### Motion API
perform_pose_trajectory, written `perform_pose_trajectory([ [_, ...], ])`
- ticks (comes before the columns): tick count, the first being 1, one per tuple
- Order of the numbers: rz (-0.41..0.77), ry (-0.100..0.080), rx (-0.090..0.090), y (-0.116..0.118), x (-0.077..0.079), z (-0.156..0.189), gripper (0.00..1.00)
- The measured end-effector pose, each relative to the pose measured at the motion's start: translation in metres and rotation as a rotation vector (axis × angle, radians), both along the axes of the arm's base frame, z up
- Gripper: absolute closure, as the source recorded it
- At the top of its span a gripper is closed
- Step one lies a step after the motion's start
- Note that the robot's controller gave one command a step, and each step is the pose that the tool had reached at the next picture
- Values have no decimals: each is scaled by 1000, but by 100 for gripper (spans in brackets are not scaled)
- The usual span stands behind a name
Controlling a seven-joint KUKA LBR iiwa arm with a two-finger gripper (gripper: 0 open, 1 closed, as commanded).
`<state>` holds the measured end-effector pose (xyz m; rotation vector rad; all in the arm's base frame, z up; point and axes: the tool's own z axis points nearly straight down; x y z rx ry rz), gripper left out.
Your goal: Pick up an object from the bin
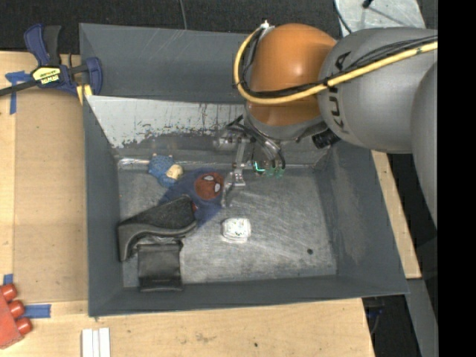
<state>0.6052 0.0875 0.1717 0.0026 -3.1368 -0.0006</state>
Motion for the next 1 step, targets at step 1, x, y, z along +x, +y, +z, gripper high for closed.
perform_pose_trajectory([
  [1, 185, -4, -1, 6, 12, -94, 0],
])
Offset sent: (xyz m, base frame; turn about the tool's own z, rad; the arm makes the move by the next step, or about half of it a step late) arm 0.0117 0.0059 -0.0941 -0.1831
